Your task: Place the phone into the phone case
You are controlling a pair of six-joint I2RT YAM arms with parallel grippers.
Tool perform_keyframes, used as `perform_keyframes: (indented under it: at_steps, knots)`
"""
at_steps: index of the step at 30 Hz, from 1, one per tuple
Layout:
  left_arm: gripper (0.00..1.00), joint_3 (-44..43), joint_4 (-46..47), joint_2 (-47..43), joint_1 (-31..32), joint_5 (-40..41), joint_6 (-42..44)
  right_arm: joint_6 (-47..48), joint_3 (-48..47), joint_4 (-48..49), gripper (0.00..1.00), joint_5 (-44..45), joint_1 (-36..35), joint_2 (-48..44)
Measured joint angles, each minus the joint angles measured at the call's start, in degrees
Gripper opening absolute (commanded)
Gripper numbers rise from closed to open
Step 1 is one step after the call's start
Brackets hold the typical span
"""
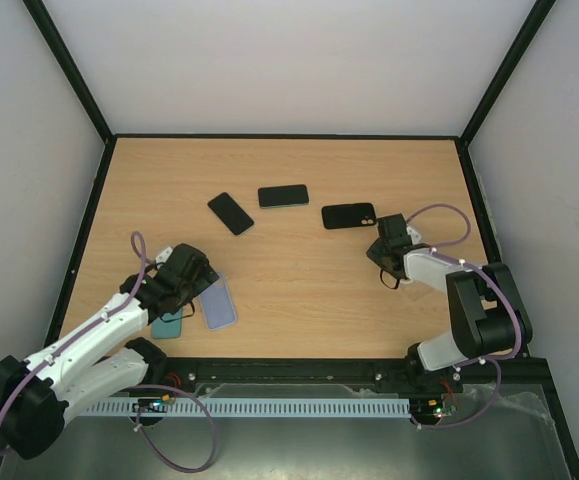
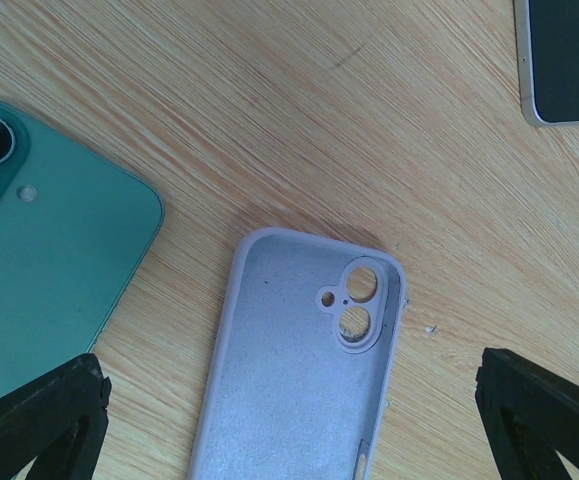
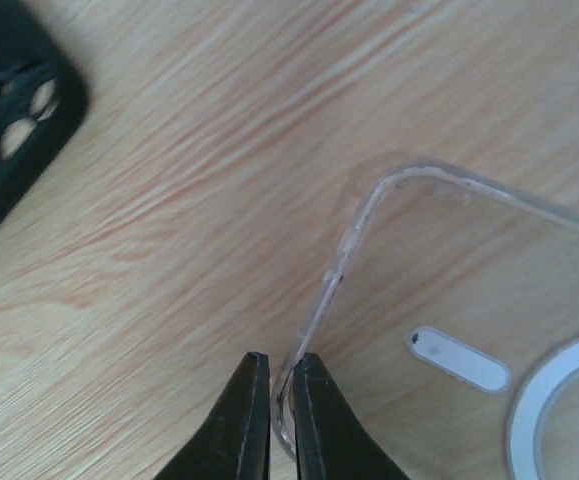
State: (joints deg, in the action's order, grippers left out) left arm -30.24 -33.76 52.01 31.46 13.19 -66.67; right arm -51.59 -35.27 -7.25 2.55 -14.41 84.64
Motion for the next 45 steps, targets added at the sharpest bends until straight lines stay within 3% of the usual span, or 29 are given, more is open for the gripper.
perform_keyframes:
  at_steps: [9, 21, 28, 34, 39, 45]
  knots:
    - [1.00, 0.00, 0.70, 1.38, 0.00, -0.09, 0.00, 12.15, 2.05, 4.87, 0.02, -13.94, -2.08, -1.18]
    - [1.00, 0.00, 1.31, 1.88, -0.90, 1.01, -0.87, 21.09, 3.52, 2.67, 0.02, -25.86, -19.89, -5.88]
    - [1.00, 0.13, 1.29, 2.12, -9.68, 0.22, -1.36, 21.88, 3.06, 2.21, 0.04, -27.47, -31.04, -5.66]
    - [1.00, 0.57, 1.25, 2.03, -19.89, -1.09, 0.37, 23.26, -1.57, 0.02, 0.19, -26.45, -37.99, -1.97]
    - [1.00, 1.97, 1.31, 1.86, -26.25, -1.14, 1.31, 22.29, -3.32, -0.94, 0.36, -24.17, -39.12, -2.19]
    - [1.00, 5.25, 1.73, 2.84, -30.27, -1.77, 2.16, 14.97, -2.10, 0.57, 0.45, -22.88, -39.28, -6.86]
